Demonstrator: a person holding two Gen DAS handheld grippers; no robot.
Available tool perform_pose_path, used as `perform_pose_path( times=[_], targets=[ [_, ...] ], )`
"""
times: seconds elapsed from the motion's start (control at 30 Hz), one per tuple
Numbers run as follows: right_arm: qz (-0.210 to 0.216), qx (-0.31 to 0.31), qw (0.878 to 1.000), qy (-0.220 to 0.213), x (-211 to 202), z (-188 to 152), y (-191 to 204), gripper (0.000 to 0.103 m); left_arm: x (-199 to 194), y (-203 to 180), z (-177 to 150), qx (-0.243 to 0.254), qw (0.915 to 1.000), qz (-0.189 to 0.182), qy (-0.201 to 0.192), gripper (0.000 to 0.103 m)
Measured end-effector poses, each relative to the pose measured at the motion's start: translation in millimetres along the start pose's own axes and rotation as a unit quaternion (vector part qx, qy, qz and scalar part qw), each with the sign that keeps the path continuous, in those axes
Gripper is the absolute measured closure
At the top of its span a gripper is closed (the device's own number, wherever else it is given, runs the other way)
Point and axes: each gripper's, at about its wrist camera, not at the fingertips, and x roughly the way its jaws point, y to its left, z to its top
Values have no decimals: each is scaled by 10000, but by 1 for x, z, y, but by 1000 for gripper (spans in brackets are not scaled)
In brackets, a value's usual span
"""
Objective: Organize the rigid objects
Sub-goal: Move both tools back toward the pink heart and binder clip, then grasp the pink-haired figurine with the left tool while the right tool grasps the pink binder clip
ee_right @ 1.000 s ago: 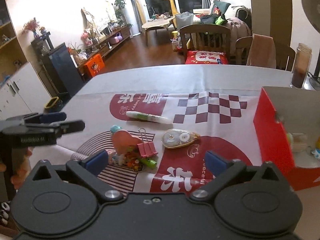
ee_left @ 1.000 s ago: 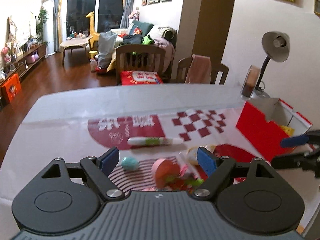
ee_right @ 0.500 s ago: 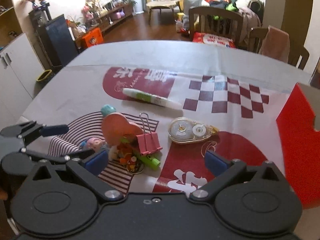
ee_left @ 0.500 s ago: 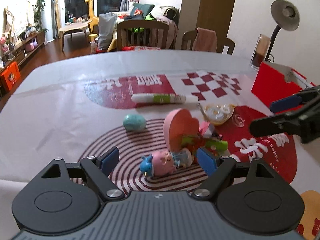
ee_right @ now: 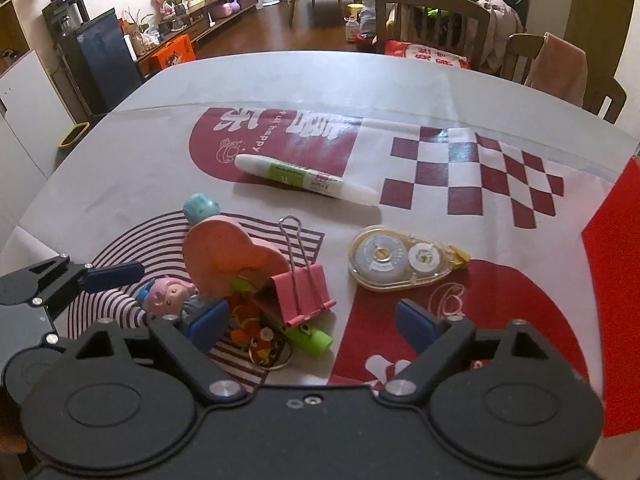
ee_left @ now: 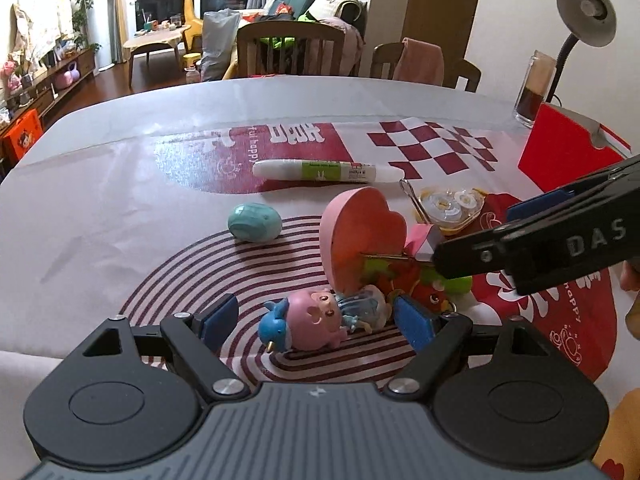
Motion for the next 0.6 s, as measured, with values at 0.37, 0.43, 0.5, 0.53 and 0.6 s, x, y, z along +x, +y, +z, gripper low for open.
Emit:
perform_pose_path(
  times=[0.37,0.43,0.5,0.53,0.6],
  targets=[
    [128,17,9998,118,23,9,2,30,11,-1,0,-171,9997,-180,61,18],
    [193,38,9997,153,26,8,-1,35,12,3,0,-276,9993,-257,67,18],
    [305,109,9993,175,29,8,-4,37,12,7,-1,-381,9987,-333,64,18],
    [343,140,9992,178,29,8,-4,37,11,8,-1,-400,9986,-355,54,18],
    [428,177,9988,180,31,8,-5,38,11,9,-1,-440,9983,-390,43,19]
  ],
)
